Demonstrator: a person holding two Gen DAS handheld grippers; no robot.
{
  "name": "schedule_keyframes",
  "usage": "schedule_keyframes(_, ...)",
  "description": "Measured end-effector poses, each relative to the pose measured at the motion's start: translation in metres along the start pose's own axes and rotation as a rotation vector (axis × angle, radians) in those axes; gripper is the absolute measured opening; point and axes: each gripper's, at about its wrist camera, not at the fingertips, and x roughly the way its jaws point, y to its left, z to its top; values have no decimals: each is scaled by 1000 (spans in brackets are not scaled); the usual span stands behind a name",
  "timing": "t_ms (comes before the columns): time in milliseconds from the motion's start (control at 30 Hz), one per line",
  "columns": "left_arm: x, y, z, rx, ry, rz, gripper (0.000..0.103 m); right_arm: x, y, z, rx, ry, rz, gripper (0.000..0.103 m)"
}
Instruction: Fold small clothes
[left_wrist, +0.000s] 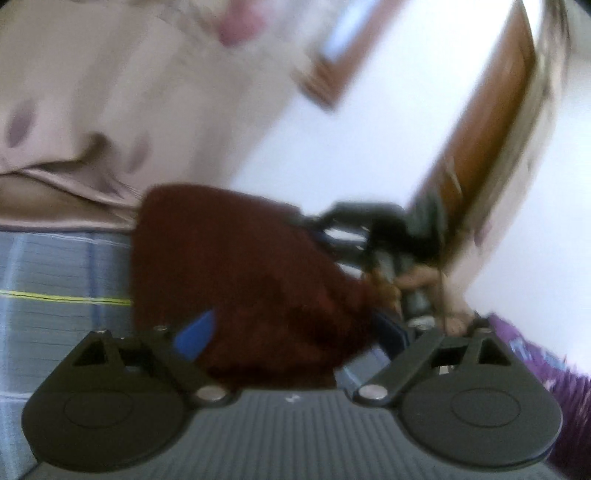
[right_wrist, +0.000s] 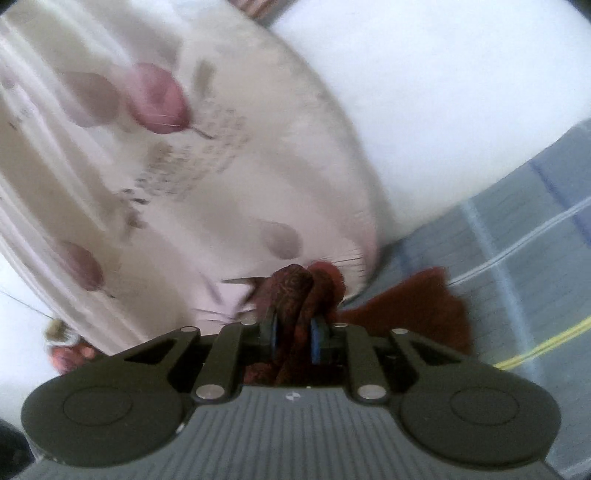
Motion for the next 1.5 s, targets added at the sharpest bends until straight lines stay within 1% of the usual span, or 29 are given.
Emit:
schedule_keyframes(100, 28, -14, -8, 47, 40, -16, 92, -1, -35, 4, 45, -31, -12, 21)
schedule_keyframes(167, 40, -16, -10, 41, 53, -33, 92, -2, -53, 2, 63, -44, -9, 21)
schedule_keyframes(233, 50, -14, -12, 27, 61, -29, 92, 0, -70, 0, 63, -43, -5, 21)
schedule_keyframes(300, 59, -11, -15, 2, 71, -32, 92, 7, -82, -4, 57, -38, 2, 21)
schedule_keyframes(367, 66, -8, -19, -12, 92, -3, 92, 13, -92, -10, 79, -50, 43, 21)
schedule_keyframes(433, 70, -6, -20, -13, 100, 12, 93, 21, -94, -19, 70, -38, 65, 21)
schedule_keyframes(500, 68, -6, -20, -11, 100, 12, 93, 20, -96, -24, 61, -63, 88, 21)
schedule_keyframes(533, 68, -7, -20, -8, 104, 15, 93, 14, -99, -24, 94, -86, 112, 23)
schedule_keyframes(567, 70, -8, -19, -5, 107, 21, 94, 7, -102, -24, 134, -107, 139, 28)
schedule_keyframes(600, 69, -9, -19, -3, 106, 23, 94, -5, -103, -25, 159, -134, 150, 31)
schedule_keyframes(633, 70, -10, -18, -4, 105, 23, 94, -17, -102, -26, 164, -152, 144, 37)
schedule_keyframes(667, 69, -11, -19, -8, 106, 24, 94, -29, -99, -27, 166, -158, 144, 53)
schedule_keyframes(700, 68, -13, -20, -9, 106, 28, 94, -41, -96, -28, 174, -141, 147, 59)
schedule_keyframes(733, 68, -15, -20, -5, 102, 33, 95, -50, -93, -30, 190, -103, 122, 70)
schedule_keyframes(767, 67, -16, -22, 0, 101, 37, 96, -56, -90, -33, 200, -63, 88, 72)
schedule_keyframes(833, 67, -21, -25, 16, 97, 49, 96, -62, -83, -38, 173, 14, 47, 73)
schedule_keyframes(867, 66, -23, -26, 26, 96, 58, 96, -61, -78, -40, 168, 53, 8, 73)
schedule_keyframes(967, 63, -28, -28, 36, 92, 67, 97, -57, -60, -45, 137, 100, 25, 73)
schedule_keyframes(1000, 62, -29, -29, 38, 92, 69, 97, -54, -48, -45, 99, 107, -6, 73)
schedule_keyframes(1067, 61, -29, -30, 38, 95, 72, 97, -45, -26, -44, 18, 121, -17, 72)
schedule_keyframes(1133, 58, -29, -29, 31, 93, 68, 97, -29, -14, -42, 20, 177, -39, 73)
schedule_keyframes(1167, 56, -28, -28, 23, 93, 65, 97, -23, -10, -41, 23, 188, -73, 71)
schedule_keyframes(1233, 52, -26, -27, 6, 87, 54, 97, -25, 2, -38, -50, 133, -122, 68)
schedule_keyframes(1267, 52, -25, -27, 1, 87, 46, 97, -25, 2, -38, -50, 133, -122, 68)
schedule_keyframes(1300, 52, -24, -27, -2, 89, 43, 97, -32, 4, -37, -62, 96, -122, 68)
schedule_keyframes(1333, 53, -23, -28, -4, 91, 41, 97, -38, -7, -35, -10, 85, -125, 68)
schedule_keyframes(1400, 54, -21, -28, -7, 88, 36, 97, -38, -19, -35, 1, 89, -189, 68)
schedule_keyframes(1433, 54, -21, -29, -6, 86, 34, 97, -36, -27, -36, 16, 108, -206, 69)
schedule_keyframes(1500, 55, -20, -30, -5, 87, 33, 97, -27, -41, -39, 98, 184, -166, 75)
